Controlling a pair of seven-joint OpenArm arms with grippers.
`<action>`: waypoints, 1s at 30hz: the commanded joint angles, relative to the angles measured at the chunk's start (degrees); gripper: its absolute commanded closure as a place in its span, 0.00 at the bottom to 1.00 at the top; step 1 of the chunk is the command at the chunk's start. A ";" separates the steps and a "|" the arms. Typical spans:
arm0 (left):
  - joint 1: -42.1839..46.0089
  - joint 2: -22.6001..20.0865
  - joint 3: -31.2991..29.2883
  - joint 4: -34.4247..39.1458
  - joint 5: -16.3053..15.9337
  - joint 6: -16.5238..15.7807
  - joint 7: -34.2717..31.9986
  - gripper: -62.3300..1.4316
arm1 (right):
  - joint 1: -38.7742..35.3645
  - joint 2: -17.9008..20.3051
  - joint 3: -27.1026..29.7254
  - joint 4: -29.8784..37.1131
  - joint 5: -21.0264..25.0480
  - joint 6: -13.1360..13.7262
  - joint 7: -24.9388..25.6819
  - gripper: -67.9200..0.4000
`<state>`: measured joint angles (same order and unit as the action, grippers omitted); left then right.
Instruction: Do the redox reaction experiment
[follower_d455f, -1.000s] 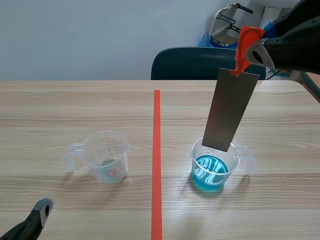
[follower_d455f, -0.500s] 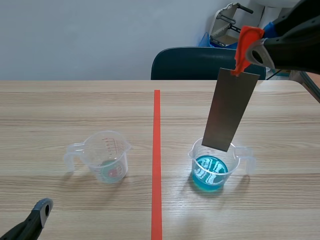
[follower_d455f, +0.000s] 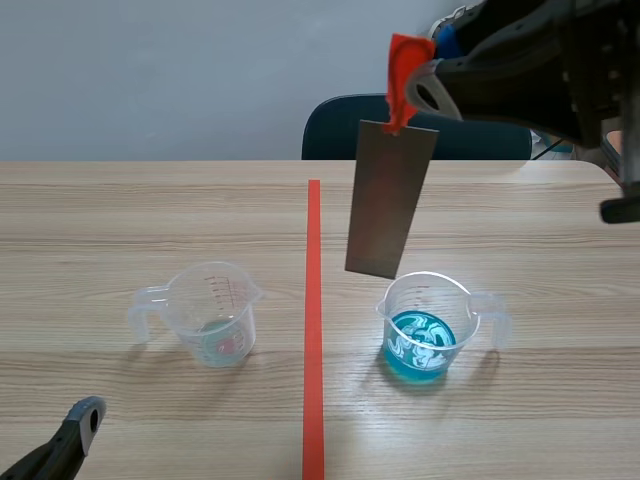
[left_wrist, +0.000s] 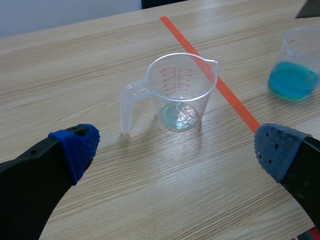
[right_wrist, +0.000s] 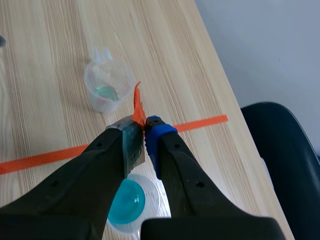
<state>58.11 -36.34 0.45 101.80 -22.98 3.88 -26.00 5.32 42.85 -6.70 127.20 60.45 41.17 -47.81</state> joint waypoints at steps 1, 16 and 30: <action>-0.04 0.28 0.11 1.03 0.04 -0.15 -1.01 0.00 | 3.08 -0.90 -1.90 -0.98 -0.83 -0.98 0.92 0.98; -0.04 0.28 0.11 1.03 0.04 -0.15 -1.05 0.00 | 20.52 -16.15 -24.02 -13.44 -8.07 -1.29 -1.22 0.98; -0.04 0.28 0.11 1.03 0.04 -0.15 -1.03 0.00 | 29.33 -30.40 -34.16 -26.45 -12.35 -1.27 -2.25 0.98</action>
<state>58.11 -36.34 0.45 101.80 -22.96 3.88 -26.02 33.47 12.69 -40.93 100.29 48.07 39.90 -50.68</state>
